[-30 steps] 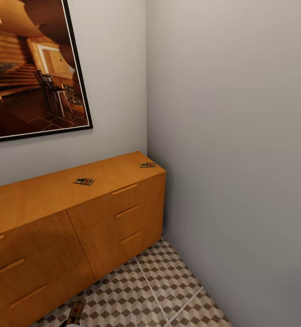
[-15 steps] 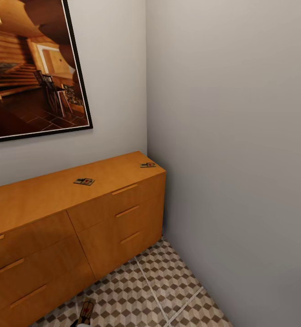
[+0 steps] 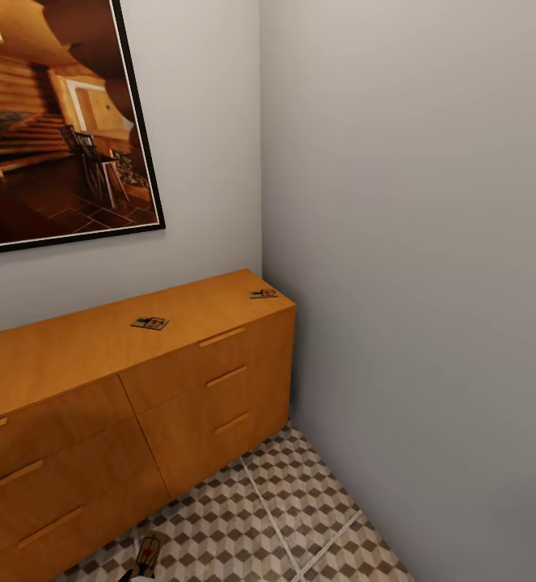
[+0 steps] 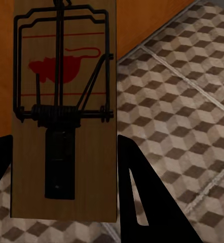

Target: Take the four mousetraps from the cabinet in the bathroom and place them on the bathroom floor. Make sure all four end up on the same floor surface, and ensure that at least two of them are either under or directly next to the same bathroom sink.

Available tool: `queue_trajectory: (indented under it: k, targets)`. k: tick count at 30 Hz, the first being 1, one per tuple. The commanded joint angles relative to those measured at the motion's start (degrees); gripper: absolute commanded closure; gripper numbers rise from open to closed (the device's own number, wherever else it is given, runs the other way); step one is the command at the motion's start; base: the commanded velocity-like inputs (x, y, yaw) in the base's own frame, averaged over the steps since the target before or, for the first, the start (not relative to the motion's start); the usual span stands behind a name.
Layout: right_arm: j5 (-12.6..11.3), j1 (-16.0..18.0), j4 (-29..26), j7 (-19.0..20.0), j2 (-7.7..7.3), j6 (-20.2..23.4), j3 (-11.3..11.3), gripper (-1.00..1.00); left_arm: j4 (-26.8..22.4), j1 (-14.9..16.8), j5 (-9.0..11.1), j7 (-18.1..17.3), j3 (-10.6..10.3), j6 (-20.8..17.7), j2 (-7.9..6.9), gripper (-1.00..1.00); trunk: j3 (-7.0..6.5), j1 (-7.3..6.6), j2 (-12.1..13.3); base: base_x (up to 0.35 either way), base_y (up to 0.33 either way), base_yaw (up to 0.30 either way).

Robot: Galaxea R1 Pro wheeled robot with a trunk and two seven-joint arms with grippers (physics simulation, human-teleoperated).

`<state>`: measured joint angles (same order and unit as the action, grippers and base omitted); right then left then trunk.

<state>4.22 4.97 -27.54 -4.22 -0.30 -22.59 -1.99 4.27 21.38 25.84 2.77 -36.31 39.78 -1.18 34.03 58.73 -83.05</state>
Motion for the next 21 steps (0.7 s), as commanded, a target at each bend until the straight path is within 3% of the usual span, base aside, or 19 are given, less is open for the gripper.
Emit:
queue_trajectory:
  k: [1, 6, 13, 21]
  targets:
    - [0.4, 0.0, 0.0, -0.4, -0.04, -0.1, -0.2, -1.00, 0.1, 0.1, -0.1, 0.4, -0.5, 0.2, 0.04, 1.00, 0.05, 0.00, 0.0, 0.000, 0.000, 0.000]
    - [0.4, 0.0, 0.0, -0.4, 0.00, -0.1, -0.2, -1.00, 0.1, 0.0, -0.1, 0.4, -0.5, 0.2, 0.02, 1.00, 0.05, 0.00, 0.0, 0.000, 0.000, 0.000]
    - [0.4, 0.0, 0.0, -0.4, -0.04, -0.1, -0.2, -1.00, 0.1, 0.0, -0.1, 0.5, -0.4, 0.2, 1.37, 1.00, 0.05, 0.00, 0.0, 0.000, 0.000, 0.000]
    - [0.4, 0.0, 0.0, -0.4, 0.02, -0.1, -0.2, -1.00, 0.2, 0.0, -0.1, 0.6, -0.4, 0.2, 0.82, 1.00, 0.05, 0.00, 0.0, 0.000, 0.000, 0.000]
